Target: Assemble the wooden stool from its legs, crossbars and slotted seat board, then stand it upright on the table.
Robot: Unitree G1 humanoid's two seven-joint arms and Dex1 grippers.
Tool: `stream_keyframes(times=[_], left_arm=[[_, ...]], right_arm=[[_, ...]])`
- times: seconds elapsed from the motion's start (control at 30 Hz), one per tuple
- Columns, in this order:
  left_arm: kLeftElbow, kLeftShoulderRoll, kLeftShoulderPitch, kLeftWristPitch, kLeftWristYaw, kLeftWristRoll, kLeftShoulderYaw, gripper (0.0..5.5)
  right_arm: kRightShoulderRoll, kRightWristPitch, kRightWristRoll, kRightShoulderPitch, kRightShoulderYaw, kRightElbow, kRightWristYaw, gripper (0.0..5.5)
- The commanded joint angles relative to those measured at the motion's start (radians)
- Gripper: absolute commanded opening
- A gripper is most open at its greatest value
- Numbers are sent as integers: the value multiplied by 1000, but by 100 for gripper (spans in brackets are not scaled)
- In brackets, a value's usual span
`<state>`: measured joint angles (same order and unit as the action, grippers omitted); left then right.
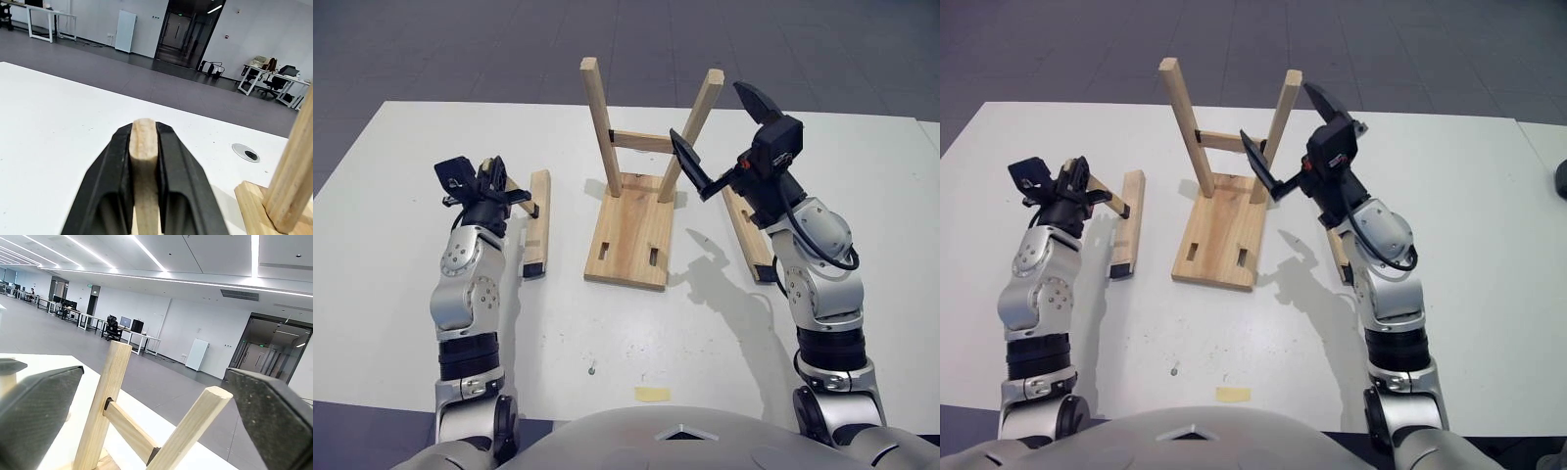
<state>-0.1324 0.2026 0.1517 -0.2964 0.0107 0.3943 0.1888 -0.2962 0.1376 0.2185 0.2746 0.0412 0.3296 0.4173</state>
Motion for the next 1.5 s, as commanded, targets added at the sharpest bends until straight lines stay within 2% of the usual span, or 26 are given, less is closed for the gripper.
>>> stream_keyframes(times=[0.03,0.23,0.5,0.83,0.87,1.17,1.3,1.5], left_arm=[[80,-43,-104,-7,30,-31,-37,41],[147,-37,-136,6,65,-76,-67,41],[114,50,-50,-146,89,-75,-72,41],[81,27,-55,-166,91,-40,-44,41],[69,28,-47,-164,89,-38,-38,78],[-72,24,50,-240,19,-42,15,227],[-127,41,94,-277,6,-37,32,281],[-196,72,215,-338,6,-25,47,390]], right_arm=[[2,-7,0,28,-9,-1,0,540],[3,-6,2,37,-12,-1,-2,540],[8,-16,-3,49,-12,-3,-8,540],[13,-26,-13,55,-6,-9,-8,540],[12,-28,-13,55,-6,-10,-7,540],[22,-33,-17,47,4,-10,-9,540],[24,-36,-17,44,5,-11,-10,540],[31,-40,-20,44,5,-15,-17,540]])
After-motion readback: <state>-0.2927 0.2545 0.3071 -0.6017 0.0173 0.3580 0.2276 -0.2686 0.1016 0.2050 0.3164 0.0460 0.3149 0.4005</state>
